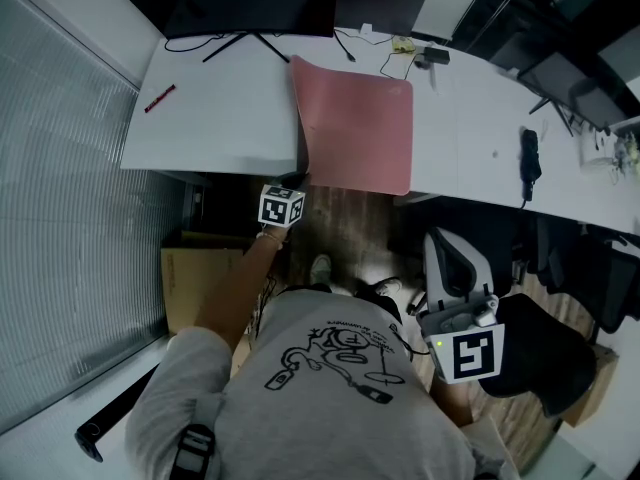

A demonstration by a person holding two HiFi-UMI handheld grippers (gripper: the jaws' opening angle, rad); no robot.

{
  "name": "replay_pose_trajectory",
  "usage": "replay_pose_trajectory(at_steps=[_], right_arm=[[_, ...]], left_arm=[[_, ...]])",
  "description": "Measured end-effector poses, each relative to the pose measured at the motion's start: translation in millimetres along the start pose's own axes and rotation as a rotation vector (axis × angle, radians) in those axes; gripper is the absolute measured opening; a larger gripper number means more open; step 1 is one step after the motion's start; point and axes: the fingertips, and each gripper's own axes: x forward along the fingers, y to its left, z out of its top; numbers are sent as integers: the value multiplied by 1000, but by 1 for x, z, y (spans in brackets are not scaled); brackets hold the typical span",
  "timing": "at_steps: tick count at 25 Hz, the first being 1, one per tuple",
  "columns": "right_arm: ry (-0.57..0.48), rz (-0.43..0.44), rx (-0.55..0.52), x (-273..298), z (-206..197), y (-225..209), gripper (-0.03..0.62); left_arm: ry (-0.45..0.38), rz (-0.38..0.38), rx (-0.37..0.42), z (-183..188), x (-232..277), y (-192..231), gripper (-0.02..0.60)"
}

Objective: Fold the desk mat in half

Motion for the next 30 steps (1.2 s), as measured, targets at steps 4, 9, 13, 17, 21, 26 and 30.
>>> replay_pose_trajectory(at_steps=[4,9,13,17,21,26,30], right_arm=[[1,-1,2,-3,-2,-5,6],[1,-1,3,-11,-3,-14,6],[-2,-4,4,-17,-4,-21,6],[-1,-9,8,-25,-6,-29,6],[-5,-10,9,-30,-5,-38,6],[-5,-9,14,-34,-8,-46,6],[-7,-4,14,-36,-9,-53,6]], left_arm=[[9,-5,12,-4,4,-6,32],[11,-10,14,-5,8,-20,32],[14,-16,17,-5,13,-31,32],[19,-21,23,-5,17,-42,32],[23,-23,27,-3,21,-51,32],[29,-26,32,-3,25,-61,32],[36,-26,33,-3,29,-68,32]])
